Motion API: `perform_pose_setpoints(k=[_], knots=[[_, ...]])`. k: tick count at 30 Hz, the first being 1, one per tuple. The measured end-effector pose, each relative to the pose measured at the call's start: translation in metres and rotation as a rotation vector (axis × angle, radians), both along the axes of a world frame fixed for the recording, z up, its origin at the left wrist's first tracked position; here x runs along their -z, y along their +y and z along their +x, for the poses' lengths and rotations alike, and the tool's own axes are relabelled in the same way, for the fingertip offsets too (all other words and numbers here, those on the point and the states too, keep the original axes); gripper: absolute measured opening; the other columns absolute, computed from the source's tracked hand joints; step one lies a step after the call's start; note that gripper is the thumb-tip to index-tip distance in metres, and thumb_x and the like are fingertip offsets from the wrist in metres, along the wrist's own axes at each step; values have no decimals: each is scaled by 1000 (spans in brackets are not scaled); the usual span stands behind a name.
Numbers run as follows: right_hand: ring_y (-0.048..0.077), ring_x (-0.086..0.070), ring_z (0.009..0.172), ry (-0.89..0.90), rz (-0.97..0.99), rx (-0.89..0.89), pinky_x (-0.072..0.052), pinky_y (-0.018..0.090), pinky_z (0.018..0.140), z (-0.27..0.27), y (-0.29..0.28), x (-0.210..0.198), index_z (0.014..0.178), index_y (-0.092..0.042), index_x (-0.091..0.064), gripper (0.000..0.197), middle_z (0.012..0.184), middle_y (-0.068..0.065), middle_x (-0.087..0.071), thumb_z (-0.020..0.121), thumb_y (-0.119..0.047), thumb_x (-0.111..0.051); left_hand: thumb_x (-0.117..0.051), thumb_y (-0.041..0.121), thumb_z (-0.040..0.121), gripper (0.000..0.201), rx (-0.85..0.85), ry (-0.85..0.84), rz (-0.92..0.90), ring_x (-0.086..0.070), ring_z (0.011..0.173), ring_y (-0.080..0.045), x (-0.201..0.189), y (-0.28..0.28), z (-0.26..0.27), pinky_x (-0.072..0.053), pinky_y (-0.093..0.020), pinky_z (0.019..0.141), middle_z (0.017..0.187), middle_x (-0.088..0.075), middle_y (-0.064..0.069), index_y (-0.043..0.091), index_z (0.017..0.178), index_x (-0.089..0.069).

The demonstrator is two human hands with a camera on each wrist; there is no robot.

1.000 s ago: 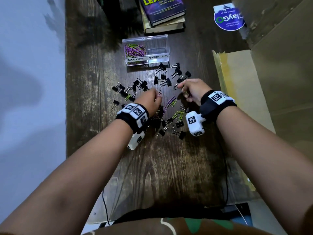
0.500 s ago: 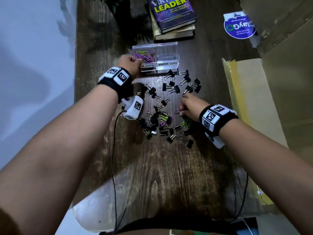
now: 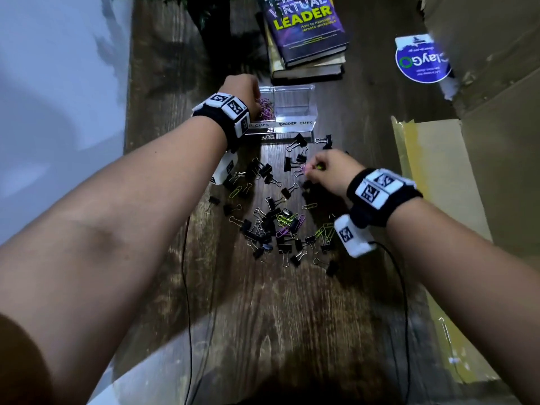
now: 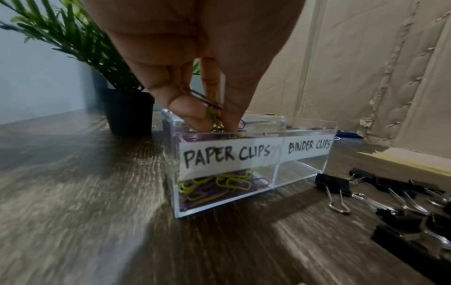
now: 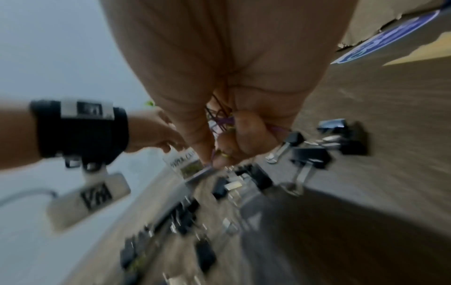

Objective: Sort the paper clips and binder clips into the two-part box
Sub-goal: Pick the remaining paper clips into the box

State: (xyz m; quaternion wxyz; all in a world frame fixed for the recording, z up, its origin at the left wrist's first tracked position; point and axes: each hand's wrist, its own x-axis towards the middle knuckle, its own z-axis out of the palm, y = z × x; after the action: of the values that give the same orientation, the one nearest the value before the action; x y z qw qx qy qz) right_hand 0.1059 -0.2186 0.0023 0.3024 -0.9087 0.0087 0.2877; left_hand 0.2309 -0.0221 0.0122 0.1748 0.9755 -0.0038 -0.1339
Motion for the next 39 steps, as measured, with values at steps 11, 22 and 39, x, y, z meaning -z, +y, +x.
perform_pose_setpoints(k=[11,22,39], knots=[[24,-59,64,-95,20,-49,-51,34,63,122,83,-42,96,-2,-72,24,84,14,-68,84,-17,-58,-53,10,79,32,-246,-167,-310,-64,98,-14,-7,24,-17,-46,-16,84,104,-69,0,18,106,-67],[24,-58,114,-348,-158,-262,-43,24,88,133,123,-28,114,-16,-68,28,121,5,-65,87,-17,-61,-49,5,87,24,-642,-93,-551,-66,86,-20,17,85,-105,-57,-39,82,95,-67,-1,27,80,-56],[20,-67,87,-419,179,165,-55,38,84,83,60,-38,93,-20,-67,21,93,3,-71,81,-12,-52,-63,14,86,10,-315,55,-163,-59,90,-15,44,49,-184,-47,-25,78,100,-64,-1,16,96,-61]])
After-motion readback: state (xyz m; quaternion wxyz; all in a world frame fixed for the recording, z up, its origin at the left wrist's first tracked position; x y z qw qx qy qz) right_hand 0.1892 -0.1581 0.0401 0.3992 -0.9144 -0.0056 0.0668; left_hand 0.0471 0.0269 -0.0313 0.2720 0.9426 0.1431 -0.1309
